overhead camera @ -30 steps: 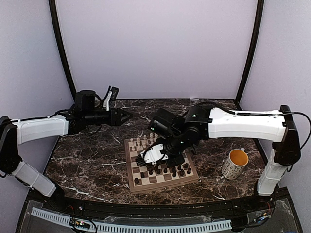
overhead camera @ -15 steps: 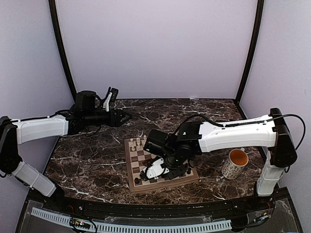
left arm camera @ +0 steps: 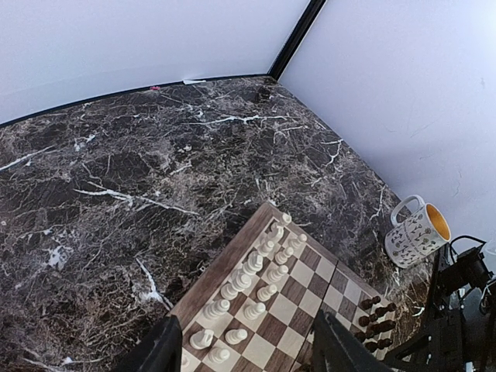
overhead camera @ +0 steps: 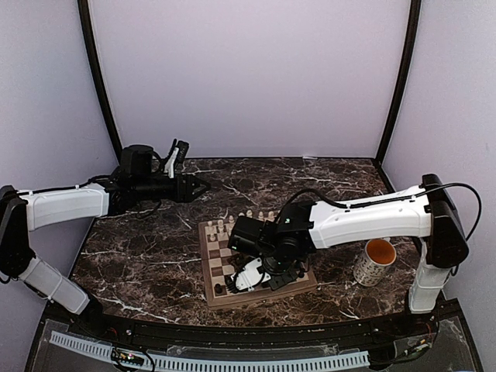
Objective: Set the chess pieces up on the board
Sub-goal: Place the king on d8, then pick up the pawn from the chessboard.
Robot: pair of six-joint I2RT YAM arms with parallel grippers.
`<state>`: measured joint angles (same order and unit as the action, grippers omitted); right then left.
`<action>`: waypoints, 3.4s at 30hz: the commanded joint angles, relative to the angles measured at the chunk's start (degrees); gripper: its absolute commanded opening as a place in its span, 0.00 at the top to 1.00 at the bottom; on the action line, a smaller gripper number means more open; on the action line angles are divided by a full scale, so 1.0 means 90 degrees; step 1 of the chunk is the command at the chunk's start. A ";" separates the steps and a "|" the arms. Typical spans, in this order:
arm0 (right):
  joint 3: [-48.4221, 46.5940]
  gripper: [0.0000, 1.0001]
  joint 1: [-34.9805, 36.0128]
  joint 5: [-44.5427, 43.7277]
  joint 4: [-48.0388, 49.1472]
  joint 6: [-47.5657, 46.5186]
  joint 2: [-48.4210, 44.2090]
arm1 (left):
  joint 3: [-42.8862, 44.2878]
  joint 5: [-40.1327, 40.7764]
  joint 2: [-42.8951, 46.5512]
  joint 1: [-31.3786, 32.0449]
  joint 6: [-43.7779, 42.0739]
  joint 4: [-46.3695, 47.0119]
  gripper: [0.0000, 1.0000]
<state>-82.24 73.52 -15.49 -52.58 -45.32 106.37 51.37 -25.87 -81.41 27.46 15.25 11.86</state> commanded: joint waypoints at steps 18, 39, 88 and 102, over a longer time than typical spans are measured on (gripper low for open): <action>0.0009 0.81 0.0081 -0.0071 -0.0271 0.0191 0.0141 | 0.0171 -0.0140 0.0080 -0.0053 -0.0005 -0.0048 0.40; -0.0915 0.61 -0.0662 0.0843 -0.0633 0.0119 -0.0788 | 0.0232 -0.0318 0.0060 -0.0003 -0.0358 -0.0267 0.41; -0.2300 0.66 -0.1975 0.3868 0.0295 0.1600 0.1864 | -0.0182 0.1982 0.0571 -0.0140 -0.0558 -0.2001 0.44; -0.2391 0.81 -0.1968 0.3528 0.0300 0.1818 0.2035 | -0.0163 0.1882 0.0532 -0.0141 -0.0521 -0.1992 0.44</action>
<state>-101.80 55.22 17.74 -49.82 -30.06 123.79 49.76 -8.05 -76.93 26.20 9.96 -7.27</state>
